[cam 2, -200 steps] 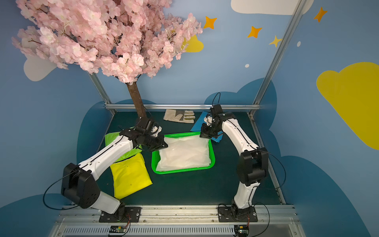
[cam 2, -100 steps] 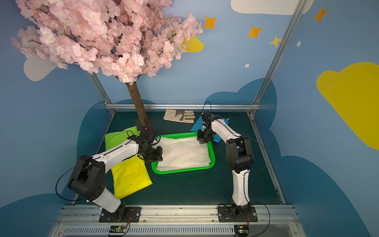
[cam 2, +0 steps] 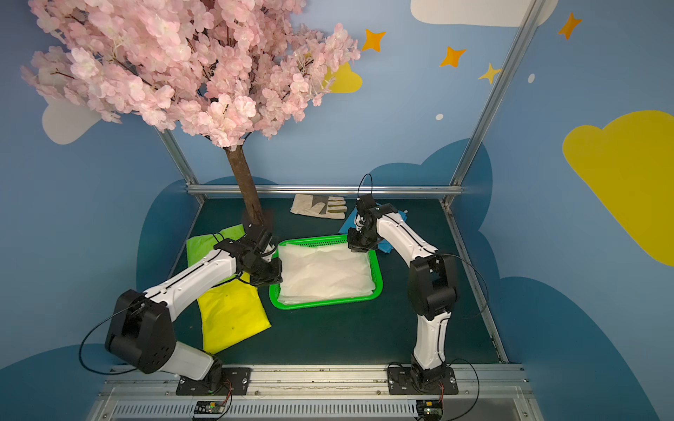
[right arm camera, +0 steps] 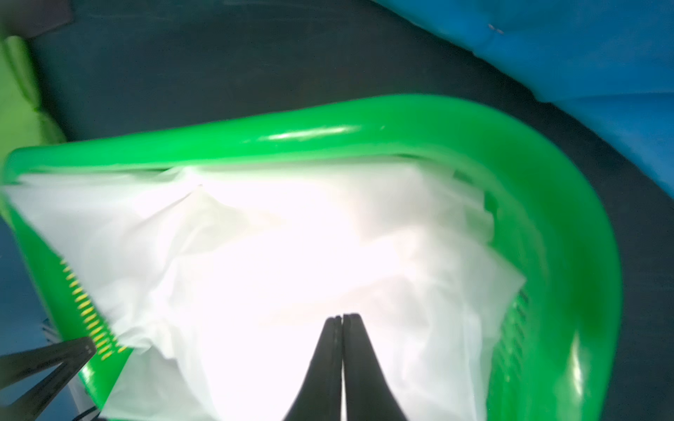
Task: Put the folded raincoat in the basket
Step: Place the raincoat in the basket.
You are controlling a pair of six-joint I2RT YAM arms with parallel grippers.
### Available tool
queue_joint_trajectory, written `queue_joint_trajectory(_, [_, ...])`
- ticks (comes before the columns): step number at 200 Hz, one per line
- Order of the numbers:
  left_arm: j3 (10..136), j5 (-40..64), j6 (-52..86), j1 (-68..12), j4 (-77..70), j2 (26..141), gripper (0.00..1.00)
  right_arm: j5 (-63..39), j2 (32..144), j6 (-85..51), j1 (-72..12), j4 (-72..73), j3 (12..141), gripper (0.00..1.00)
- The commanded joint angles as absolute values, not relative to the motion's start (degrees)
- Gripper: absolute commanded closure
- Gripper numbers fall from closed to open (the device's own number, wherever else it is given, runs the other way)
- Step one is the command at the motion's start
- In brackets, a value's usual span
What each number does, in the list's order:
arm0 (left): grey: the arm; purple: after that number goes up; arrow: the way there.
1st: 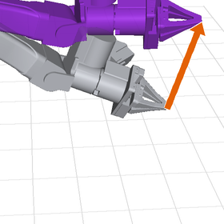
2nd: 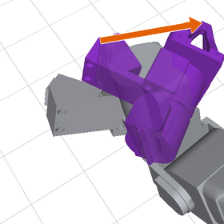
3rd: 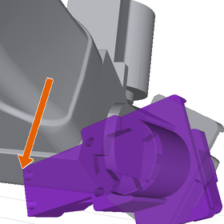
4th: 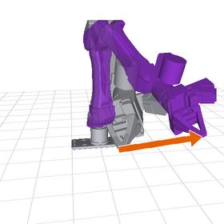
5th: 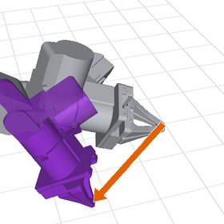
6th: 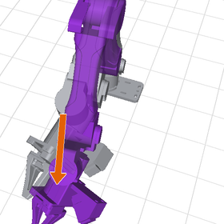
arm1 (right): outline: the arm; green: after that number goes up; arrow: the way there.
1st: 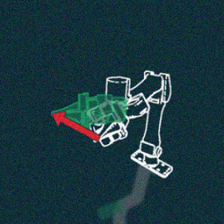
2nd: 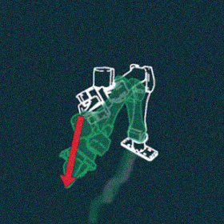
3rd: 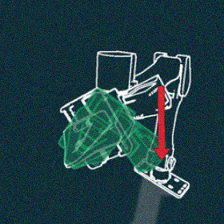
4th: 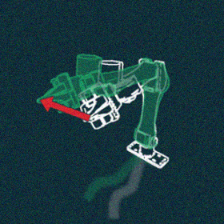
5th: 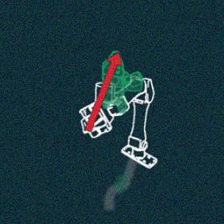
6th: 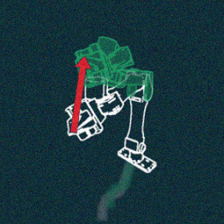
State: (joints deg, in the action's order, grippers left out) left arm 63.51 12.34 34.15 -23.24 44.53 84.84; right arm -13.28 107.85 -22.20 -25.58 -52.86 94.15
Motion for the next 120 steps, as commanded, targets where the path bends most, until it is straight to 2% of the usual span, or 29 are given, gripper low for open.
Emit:
queue_joint_trajectory(1, [63.51,17.38,34.66,-25.49,43.27,81.33,0.92,-14.3,101.43,-20.74,-27.03,-57.27,89.27,0.89])
queue_joint_trajectory(58, [56.58,16.08,36.63,-28.22,39.83,81.97,0.96,-10.12,96.63,-20.48,-28.04,-56.43,73.98,0.9])
queue_joint_trajectory(120, [55.01,12.2,36.31,-28.17,41.53,83.09,0.97,-4.75,97.99,-20.09,-29.34,-57.2,73.38,0.9])
